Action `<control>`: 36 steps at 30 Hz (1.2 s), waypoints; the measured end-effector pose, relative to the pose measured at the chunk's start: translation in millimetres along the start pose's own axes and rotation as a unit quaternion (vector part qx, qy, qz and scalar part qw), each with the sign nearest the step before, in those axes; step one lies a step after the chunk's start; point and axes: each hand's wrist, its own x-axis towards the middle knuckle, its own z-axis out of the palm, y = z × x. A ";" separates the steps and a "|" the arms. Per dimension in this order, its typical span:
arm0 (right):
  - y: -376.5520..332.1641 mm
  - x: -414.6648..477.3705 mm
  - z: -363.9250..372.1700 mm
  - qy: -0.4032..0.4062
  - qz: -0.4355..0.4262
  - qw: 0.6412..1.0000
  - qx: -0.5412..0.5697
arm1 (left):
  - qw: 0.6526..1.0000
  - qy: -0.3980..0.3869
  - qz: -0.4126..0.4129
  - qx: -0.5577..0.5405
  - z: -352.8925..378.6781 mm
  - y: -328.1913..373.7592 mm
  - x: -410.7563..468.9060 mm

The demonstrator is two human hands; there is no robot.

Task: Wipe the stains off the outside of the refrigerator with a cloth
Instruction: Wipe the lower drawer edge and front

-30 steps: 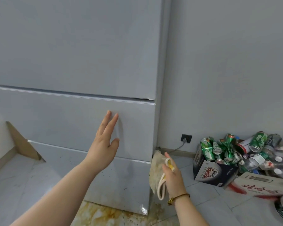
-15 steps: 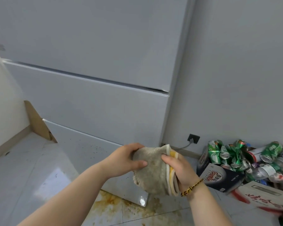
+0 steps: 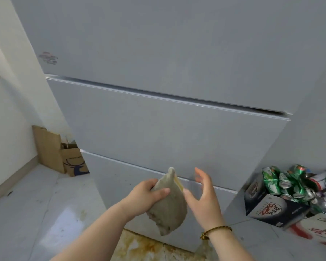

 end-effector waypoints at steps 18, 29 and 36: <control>-38.7 -4.9 227.0 0.011 -0.125 0.971 -0.203 | 0.934 -0.048 -0.199 -0.293 -177.1 -113.1 1.5; 12.9 5.3 228.6 0.175 0.106 0.978 -0.031 | 0.943 0.277 -0.090 -0.158 -162.2 -200.2 72.3; 57.7 12.8 241.0 0.313 0.078 0.942 0.092 | 0.916 0.356 0.073 -0.167 -160.5 -249.9 133.4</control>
